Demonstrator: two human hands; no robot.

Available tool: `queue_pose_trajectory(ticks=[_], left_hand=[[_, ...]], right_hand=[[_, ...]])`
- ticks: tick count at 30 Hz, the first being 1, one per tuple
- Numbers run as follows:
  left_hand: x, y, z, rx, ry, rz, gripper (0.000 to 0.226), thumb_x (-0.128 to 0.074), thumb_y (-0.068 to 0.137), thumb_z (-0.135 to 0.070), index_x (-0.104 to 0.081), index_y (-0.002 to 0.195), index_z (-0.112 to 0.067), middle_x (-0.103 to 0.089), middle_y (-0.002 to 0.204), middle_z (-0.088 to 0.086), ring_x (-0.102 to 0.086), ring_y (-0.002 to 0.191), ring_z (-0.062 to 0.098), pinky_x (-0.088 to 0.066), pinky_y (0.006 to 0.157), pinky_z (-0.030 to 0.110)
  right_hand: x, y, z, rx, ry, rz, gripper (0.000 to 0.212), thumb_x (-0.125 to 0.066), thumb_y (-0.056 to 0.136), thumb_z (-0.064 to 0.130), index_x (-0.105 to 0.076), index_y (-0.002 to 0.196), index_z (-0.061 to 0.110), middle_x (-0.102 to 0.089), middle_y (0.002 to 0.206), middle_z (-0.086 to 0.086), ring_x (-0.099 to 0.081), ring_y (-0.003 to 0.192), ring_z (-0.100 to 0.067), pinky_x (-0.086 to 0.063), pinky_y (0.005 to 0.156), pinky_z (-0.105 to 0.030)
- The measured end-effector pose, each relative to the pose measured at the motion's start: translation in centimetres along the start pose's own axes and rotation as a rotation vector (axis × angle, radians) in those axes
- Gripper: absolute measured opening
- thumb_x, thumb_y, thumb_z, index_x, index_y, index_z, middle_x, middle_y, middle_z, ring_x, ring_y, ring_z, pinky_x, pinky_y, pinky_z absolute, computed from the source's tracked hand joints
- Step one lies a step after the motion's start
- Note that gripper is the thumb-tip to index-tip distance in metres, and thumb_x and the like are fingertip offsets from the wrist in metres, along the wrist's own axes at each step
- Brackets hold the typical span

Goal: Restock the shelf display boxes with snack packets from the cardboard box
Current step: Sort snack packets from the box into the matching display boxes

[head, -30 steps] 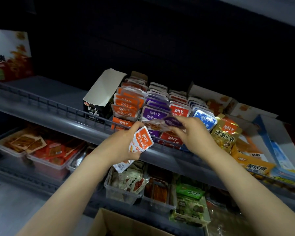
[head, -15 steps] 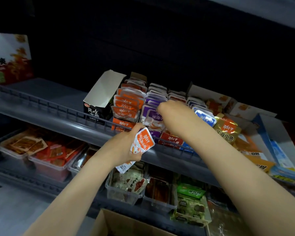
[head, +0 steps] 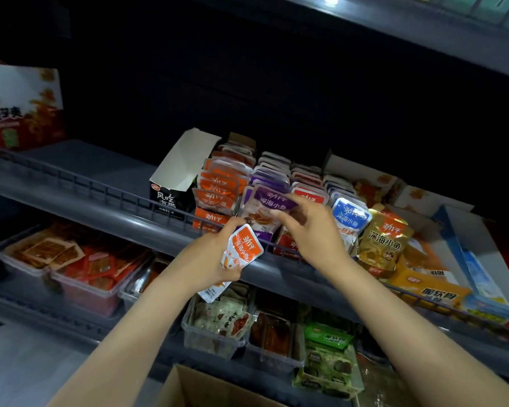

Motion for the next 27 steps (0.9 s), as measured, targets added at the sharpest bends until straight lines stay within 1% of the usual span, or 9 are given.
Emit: queue_pose_trajectory(ticks=[3,8,10,12,14,16,20,24,27], left_hand=[[0.0,0.0,0.1,-0.004,-0.004,0.005,0.082,-0.076,0.074,-0.025,-0.021,0.133,-0.042,-0.062,0.105,-0.005,-0.063,0.086,0.013,-0.057,0.073,0.035],[-0.1,0.0,-0.2,0.002,0.039,-0.001,0.08,-0.075,0.076,-0.026,-0.022,0.134,-0.039,-0.064,0.106,-0.002,-0.063,0.087,0.017,-0.057,0.073,0.037],[-0.1,0.0,-0.1,-0.001,0.041,-0.003,0.08,-0.075,0.076,-0.027,-0.021,0.134,-0.039,-0.064,0.105,-0.001,-0.063,0.086,0.017,-0.057,0.072,0.037],[-0.1,0.0,-0.1,-0.003,0.034,-0.003,0.081,-0.075,0.076,-0.028,-0.02,0.135,-0.039,-0.064,0.106,-0.002,-0.063,0.087,0.016,-0.057,0.072,0.036],[-0.1,0.0,-0.2,-0.011,0.024,-0.001,0.081,-0.075,0.077,-0.027,-0.02,0.136,-0.038,-0.063,0.105,-0.004,-0.063,0.086,0.015,-0.056,0.072,0.033],[-0.1,-0.2,-0.3,-0.019,0.018,-0.016,0.081,-0.075,0.078,-0.026,-0.021,0.137,-0.036,-0.063,0.105,-0.004,-0.063,0.085,0.015,-0.056,0.071,0.03],[-0.1,-0.1,-0.4,-0.03,-0.003,-0.007,0.083,-0.076,0.076,-0.024,-0.021,0.136,-0.039,-0.064,0.105,-0.005,-0.063,0.085,0.012,-0.055,0.071,0.029],[0.2,-0.5,-0.2,-0.019,-0.04,0.008,0.084,-0.076,0.076,-0.023,-0.02,0.134,-0.047,-0.064,0.103,-0.007,-0.064,0.086,0.01,-0.058,0.075,0.035],[1.7,-1.6,-0.5,0.016,-0.207,0.016,0.067,-0.077,0.078,-0.026,-0.034,0.125,-0.047,-0.065,0.101,-0.016,-0.065,0.085,0.001,-0.058,0.074,0.029]], right_hand=[[0.1,0.7,0.0,0.074,-0.141,0.036,0.03,-0.061,0.092,0.023,-0.064,0.122,0.017,-0.07,0.107,0.005,-0.064,0.095,-0.006,-0.049,0.082,-0.016],[-0.7,1.5,0.7,0.168,-0.305,0.079,0.035,-0.06,0.093,0.023,-0.06,0.127,0.016,-0.07,0.111,-0.003,-0.065,0.1,-0.016,-0.043,0.08,-0.015],[-0.6,1.7,0.6,0.161,-0.29,0.068,0.035,-0.06,0.093,0.024,-0.061,0.126,0.015,-0.07,0.111,-0.004,-0.064,0.1,-0.015,-0.043,0.077,-0.012],[-0.7,1.5,0.4,0.174,-0.239,0.052,0.033,-0.062,0.092,0.023,-0.063,0.124,0.016,-0.071,0.109,0.0,-0.062,0.095,-0.005,-0.041,0.074,-0.003],[-0.8,1.0,-0.2,0.151,-0.125,-0.002,0.031,-0.062,0.091,0.023,-0.065,0.121,0.018,-0.07,0.107,0.006,-0.058,0.09,0.005,-0.042,0.074,-0.001],[-1.1,0.7,-0.8,0.09,-0.086,0.014,0.031,-0.062,0.091,0.024,-0.064,0.122,0.018,-0.068,0.107,0.009,-0.059,0.092,0.003,-0.045,0.077,-0.005],[-2.2,0.6,-1.9,0.012,-0.187,0.112,0.035,-0.064,0.09,0.028,-0.064,0.123,0.017,-0.07,0.112,0.001,-0.064,0.1,-0.012,-0.052,0.087,-0.027],[-2.2,0.4,-1.7,-0.041,-0.103,0.042,0.032,-0.067,0.086,0.03,-0.066,0.116,0.018,-0.07,0.106,0.003,-0.063,0.092,-0.008,-0.053,0.082,-0.024],[-1.4,-0.5,-1.0,-0.057,-0.122,-0.069,0.024,-0.069,0.086,0.029,-0.062,0.107,0.023,-0.068,0.097,0.008,-0.061,0.081,-0.003,-0.052,0.071,-0.019]])
Point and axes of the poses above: each hand's wrist, its own y-axis towards the middle knuckle, its own x-axis out of the back of the hand, z = x × y, the point moved 2 cm from there along y, towards the middle knuckle
